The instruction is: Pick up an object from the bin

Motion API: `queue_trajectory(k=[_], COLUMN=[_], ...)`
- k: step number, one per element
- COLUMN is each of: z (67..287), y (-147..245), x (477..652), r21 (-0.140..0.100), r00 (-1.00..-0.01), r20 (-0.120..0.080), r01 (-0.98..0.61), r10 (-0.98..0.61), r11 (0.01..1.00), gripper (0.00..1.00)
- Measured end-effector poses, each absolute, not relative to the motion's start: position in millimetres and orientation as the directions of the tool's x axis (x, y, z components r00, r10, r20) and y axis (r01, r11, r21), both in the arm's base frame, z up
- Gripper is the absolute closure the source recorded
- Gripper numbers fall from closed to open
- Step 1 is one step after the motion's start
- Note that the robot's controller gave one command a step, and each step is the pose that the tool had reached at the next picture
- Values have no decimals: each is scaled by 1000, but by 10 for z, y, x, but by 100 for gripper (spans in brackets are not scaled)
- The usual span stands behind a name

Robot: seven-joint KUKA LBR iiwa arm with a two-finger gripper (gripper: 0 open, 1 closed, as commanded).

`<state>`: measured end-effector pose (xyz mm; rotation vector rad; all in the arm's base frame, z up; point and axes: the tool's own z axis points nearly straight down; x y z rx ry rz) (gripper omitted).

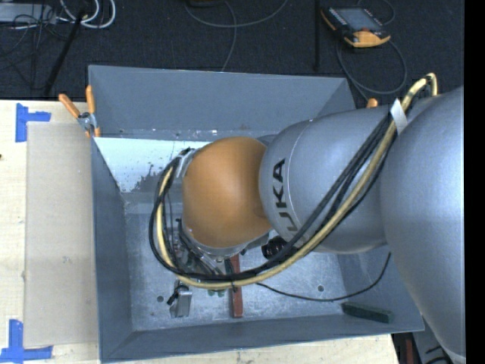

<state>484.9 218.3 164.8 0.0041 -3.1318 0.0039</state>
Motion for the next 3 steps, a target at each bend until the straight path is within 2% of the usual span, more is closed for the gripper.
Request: queue_trajectory(k=[1,2,3], z=[669,1589,694], y=[1682,904,1251], x=[4970,5496,5718], r21=[0,-2,2], r00=[-994,-1000,-998], r20=[-1,-10,-2], r01=[106,0,56], r10=[106,0,56], r11=[994,1000,998], gripper=[0,0,0])
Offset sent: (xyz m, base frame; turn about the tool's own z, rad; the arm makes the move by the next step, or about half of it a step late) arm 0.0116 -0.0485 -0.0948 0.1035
